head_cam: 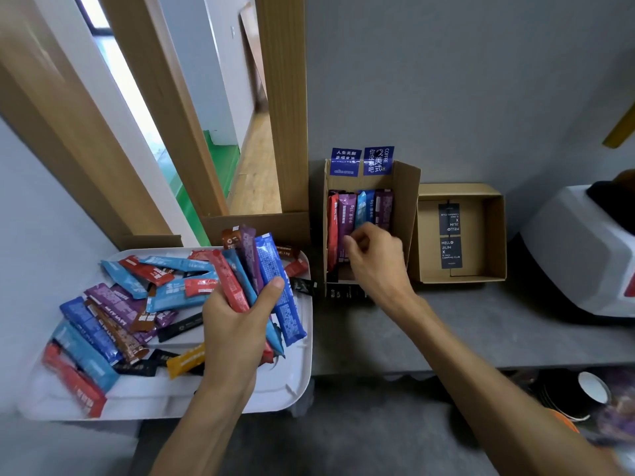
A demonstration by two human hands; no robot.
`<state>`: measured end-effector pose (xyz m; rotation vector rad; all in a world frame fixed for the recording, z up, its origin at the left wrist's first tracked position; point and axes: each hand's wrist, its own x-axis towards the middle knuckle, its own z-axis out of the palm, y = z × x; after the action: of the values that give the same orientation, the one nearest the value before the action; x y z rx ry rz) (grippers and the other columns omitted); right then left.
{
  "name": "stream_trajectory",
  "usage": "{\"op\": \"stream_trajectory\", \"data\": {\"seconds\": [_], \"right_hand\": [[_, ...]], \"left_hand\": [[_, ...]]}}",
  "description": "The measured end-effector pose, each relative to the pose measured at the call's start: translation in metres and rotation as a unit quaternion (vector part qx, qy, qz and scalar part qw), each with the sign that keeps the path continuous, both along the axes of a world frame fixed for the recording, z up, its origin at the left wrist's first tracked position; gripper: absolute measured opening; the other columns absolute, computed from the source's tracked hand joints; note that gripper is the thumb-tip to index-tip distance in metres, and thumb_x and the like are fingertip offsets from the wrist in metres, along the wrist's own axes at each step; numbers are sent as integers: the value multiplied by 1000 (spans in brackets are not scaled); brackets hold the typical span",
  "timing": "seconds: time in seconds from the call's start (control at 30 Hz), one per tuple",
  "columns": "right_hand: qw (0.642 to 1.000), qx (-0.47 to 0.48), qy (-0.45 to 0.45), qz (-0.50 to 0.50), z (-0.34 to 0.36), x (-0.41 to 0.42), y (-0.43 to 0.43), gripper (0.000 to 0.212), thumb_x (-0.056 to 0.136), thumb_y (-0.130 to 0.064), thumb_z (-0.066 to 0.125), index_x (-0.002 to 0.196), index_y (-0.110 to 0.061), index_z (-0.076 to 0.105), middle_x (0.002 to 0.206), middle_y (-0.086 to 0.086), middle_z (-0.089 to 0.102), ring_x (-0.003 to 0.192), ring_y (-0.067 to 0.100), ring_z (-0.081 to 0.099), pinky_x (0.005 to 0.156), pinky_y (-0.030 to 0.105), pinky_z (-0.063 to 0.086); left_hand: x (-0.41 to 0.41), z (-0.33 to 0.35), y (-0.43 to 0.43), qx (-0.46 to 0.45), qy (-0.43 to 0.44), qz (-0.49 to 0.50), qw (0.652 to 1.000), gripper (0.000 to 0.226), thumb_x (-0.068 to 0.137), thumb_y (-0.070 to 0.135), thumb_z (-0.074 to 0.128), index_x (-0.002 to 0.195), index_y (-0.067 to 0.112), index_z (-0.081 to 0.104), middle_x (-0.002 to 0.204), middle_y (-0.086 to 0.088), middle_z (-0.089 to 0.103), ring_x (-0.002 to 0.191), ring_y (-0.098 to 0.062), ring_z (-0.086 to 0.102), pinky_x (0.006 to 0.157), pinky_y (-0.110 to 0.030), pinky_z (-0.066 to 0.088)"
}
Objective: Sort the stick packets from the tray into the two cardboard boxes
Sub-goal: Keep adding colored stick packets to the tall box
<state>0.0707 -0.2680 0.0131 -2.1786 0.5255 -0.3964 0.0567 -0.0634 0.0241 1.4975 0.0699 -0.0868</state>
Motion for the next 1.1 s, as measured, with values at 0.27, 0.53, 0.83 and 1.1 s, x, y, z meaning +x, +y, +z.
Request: {"op": "stream_trajectory", "data": {"seconds": [0.27,0.53,0.83,1.1], "right_hand": [[970,147,17,193,0,-75,56,14,91,-32,69,105,-30,68,97,-11,70,88,9,68,76,33,60],[993,92,-22,-75,-18,-7,5,18,100,-22,56,118,-17,58,118,4,66,102,12,67,82,30,61],[995,38,-4,-96,-34,14,-7,40,98,-16,58,136,-14,46,135,10,60,121,25,63,97,43,55],[994,64,-32,-77,-17,18,-12,44,95,-12,63,134,-11,43,136,9,59,123,23,61,95,37,55]], "left_hand": [[-7,3,-12,12,-20,-65,998,36,66,39,75,99,38,61,91,24,72,90,0,71,65,-23,59],[-3,-3,-9,-32,40,-4,999,31,81,39,70,109,29,61,91,8,75,90,-14,75,74,-34,57],[2,-6,-3,1,33,1,999,60,73,51,71,125,26,54,114,5,69,105,-16,69,82,-36,58],[4,-3,2,6,29,-5,1000,63,74,49,71,130,28,52,117,6,67,106,-17,68,82,-37,59]]}}
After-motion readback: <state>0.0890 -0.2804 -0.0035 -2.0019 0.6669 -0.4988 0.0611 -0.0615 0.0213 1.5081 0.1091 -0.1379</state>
